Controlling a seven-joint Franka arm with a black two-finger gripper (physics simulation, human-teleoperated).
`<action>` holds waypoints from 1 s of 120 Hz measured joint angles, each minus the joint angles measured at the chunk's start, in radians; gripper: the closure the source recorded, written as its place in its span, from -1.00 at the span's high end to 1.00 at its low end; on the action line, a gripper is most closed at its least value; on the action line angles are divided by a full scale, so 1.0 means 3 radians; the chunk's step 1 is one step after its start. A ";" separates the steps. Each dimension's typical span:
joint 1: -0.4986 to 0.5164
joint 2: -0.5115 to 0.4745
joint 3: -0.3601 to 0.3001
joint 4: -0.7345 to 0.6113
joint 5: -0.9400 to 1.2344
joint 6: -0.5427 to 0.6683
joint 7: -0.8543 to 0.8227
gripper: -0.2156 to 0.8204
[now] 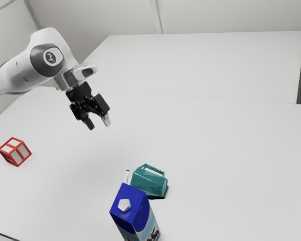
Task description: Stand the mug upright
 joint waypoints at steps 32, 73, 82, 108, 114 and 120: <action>-0.0008 -0.0076 -0.0048 -0.0823 -0.0765 0.0530 0.0234 0.58; -0.0049 0.0066 -0.0114 -0.1179 -0.1365 0.0727 0.0698 0.58; -0.0101 0.0081 -0.0155 -0.1234 -0.1476 0.0810 0.0772 0.58; -0.0167 0.0228 -0.0168 -0.1250 -0.1680 0.0937 0.0940 0.58; -0.0164 0.0264 -0.0169 -0.1252 -0.1762 0.0951 0.0970 0.58; -0.0161 0.0281 -0.0169 -0.1256 -0.1835 0.0963 0.0998 0.58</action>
